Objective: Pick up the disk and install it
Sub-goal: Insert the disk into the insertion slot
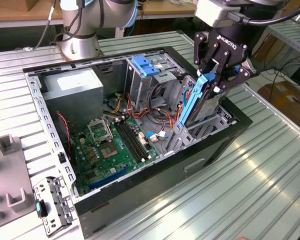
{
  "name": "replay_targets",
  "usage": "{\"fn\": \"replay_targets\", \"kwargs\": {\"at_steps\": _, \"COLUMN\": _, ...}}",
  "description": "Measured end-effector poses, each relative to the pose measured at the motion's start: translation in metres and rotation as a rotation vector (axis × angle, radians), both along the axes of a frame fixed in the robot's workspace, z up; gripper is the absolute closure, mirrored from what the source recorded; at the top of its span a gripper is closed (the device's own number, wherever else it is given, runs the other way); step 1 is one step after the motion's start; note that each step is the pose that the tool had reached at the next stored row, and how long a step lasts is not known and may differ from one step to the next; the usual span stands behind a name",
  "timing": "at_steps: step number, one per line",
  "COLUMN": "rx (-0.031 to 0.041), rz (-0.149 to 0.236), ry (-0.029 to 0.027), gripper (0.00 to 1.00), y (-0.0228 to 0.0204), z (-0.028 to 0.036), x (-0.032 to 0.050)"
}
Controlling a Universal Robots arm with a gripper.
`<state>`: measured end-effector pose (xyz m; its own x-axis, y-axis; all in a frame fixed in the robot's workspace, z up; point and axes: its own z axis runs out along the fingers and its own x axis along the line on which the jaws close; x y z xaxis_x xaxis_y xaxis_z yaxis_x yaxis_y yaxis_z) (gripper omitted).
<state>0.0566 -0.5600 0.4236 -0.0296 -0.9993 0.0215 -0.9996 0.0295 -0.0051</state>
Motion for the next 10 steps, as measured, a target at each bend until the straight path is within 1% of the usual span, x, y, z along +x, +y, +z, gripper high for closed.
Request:
{"fn": "replay_targets", "kwargs": {"at_steps": 7, "rx": -0.0001, "rz": 0.0, "ry": 0.0, "gripper": 0.63, "y": 0.0, "z": -0.0113, "x": 0.0}}
{"fn": "replay_targets", "kwargs": {"at_steps": 10, "rx": -0.0002, "rz": 0.0, "ry": 0.0, "gripper": 0.63, "y": 0.0, "z": -0.0118, "x": 0.0}}
